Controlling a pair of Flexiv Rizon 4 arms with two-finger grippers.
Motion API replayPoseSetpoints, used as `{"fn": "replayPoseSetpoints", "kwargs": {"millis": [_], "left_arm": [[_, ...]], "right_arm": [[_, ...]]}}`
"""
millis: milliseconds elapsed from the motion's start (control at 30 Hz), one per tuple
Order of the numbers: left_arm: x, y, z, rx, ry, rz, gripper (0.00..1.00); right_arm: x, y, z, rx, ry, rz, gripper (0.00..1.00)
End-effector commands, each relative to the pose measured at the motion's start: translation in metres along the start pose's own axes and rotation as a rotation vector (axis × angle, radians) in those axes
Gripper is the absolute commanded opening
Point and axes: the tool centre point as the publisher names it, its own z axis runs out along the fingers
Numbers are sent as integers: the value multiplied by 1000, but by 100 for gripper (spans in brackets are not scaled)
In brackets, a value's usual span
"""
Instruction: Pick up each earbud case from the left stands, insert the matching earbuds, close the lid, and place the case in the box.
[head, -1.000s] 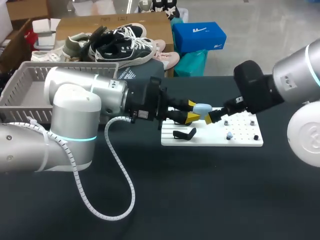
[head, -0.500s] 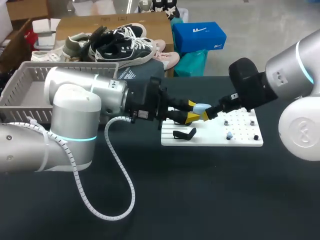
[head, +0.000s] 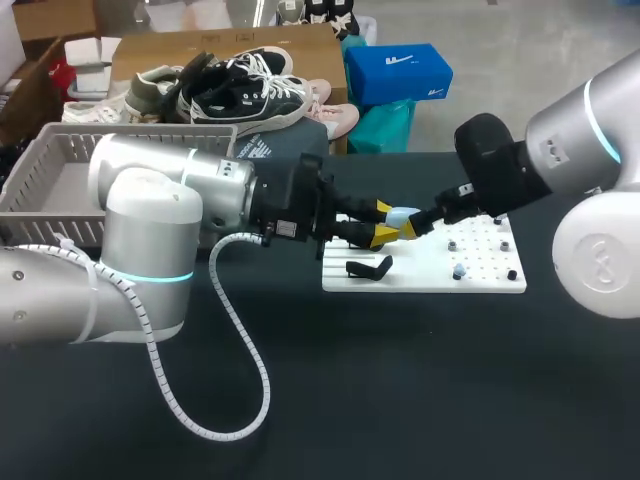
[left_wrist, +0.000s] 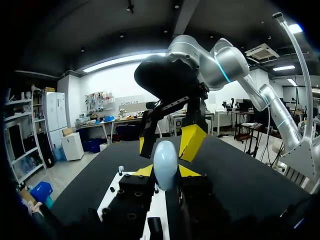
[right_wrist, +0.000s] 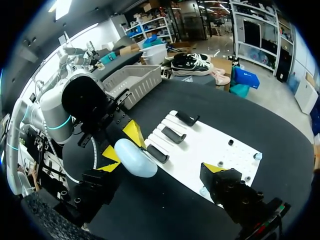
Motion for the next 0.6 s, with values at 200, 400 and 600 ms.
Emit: {"fn": "replayPoseSetpoints", "kwargs": {"millis": [200,400,600], "left_arm": [[1,2,1,3,-3,1,0],[1,2,1,3,-3,1,0],[1,2,1,3,-3,1,0]], "right_arm": [[-2,0,0,25,1,11,100],[-3,0,-1,29,-3,12,100],[-6,3,-6,21,-11,16,100]]}}
